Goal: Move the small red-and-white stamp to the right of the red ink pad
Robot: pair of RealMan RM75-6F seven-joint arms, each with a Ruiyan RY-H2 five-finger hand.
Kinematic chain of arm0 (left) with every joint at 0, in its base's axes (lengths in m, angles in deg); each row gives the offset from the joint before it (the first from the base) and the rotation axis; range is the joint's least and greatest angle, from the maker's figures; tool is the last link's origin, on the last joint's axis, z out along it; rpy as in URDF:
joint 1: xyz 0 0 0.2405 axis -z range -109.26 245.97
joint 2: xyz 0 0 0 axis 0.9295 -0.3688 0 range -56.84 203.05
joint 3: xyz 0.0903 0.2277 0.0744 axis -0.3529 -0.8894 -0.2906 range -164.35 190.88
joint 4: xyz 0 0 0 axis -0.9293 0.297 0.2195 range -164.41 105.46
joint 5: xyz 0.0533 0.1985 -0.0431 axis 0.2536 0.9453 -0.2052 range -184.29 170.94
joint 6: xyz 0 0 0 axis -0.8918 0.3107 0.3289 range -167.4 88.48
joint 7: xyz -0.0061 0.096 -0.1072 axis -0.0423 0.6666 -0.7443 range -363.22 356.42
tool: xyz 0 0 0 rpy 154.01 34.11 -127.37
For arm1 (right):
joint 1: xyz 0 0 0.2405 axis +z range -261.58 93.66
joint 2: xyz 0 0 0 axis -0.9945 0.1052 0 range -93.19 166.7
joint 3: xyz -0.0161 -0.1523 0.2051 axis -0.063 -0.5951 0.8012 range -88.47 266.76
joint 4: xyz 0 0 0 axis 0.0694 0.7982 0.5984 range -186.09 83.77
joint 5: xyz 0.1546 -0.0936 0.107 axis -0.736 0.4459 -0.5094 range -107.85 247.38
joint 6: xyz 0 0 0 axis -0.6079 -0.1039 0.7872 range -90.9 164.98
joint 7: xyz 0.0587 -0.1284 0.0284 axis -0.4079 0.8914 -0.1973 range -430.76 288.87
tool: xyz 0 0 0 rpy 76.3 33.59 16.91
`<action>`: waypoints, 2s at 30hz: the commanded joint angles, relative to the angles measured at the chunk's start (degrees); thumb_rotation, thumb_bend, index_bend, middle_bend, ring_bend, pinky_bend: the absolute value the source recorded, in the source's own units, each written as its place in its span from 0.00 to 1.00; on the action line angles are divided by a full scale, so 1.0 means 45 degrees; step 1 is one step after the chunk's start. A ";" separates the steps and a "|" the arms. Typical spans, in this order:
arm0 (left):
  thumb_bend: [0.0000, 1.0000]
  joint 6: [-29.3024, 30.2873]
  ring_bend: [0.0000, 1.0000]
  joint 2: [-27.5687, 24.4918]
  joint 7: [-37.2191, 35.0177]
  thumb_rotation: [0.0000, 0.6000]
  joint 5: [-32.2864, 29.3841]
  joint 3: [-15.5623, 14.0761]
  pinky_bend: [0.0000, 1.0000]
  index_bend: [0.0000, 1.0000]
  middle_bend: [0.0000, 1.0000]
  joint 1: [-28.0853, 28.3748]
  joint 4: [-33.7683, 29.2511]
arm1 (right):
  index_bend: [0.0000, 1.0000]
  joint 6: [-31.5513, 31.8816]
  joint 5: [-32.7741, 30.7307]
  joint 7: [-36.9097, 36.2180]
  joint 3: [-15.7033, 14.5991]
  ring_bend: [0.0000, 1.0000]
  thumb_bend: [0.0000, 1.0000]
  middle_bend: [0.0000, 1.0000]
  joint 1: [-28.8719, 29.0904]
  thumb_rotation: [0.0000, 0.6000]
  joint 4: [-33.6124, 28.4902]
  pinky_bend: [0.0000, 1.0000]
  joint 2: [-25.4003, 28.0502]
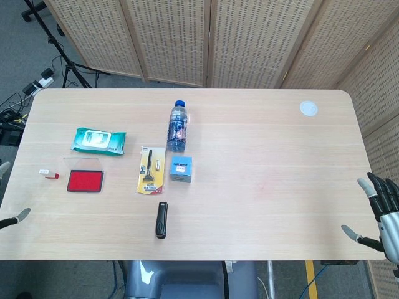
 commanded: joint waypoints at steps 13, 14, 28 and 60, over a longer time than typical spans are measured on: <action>0.21 -0.7361 0.92 0.1346 -0.3091 1.00 -0.2097 0.0744 0.91 0.32 1.00 0.3600 0.6764 | 0.00 -0.0620 -0.0287 0.0822 0.0059 0.00 0.00 0.00 0.0255 1.00 -0.0195 0.00 -0.0289; 0.21 -0.7854 0.92 0.1576 -0.3347 1.00 -0.2050 0.0653 0.91 0.34 1.00 0.3798 0.7420 | 0.00 -0.0675 -0.0331 0.0906 0.0070 0.00 0.00 0.00 0.0274 1.00 -0.0208 0.00 -0.0319; 0.27 -1.0160 0.92 0.3770 -0.5678 1.00 -0.0627 -0.0270 0.91 0.42 1.00 0.5127 1.2043 | 0.00 -0.1083 -0.0690 0.1372 0.0181 0.00 0.00 0.00 0.0446 1.00 -0.0317 0.00 -0.0510; 0.32 -1.1119 0.92 0.6292 -0.5592 1.00 -0.0157 -0.0835 0.91 0.50 1.00 0.6025 1.5223 | 0.00 -0.1366 -0.1069 0.1073 0.0278 0.00 0.00 0.00 0.0576 1.00 -0.0114 0.00 -0.0590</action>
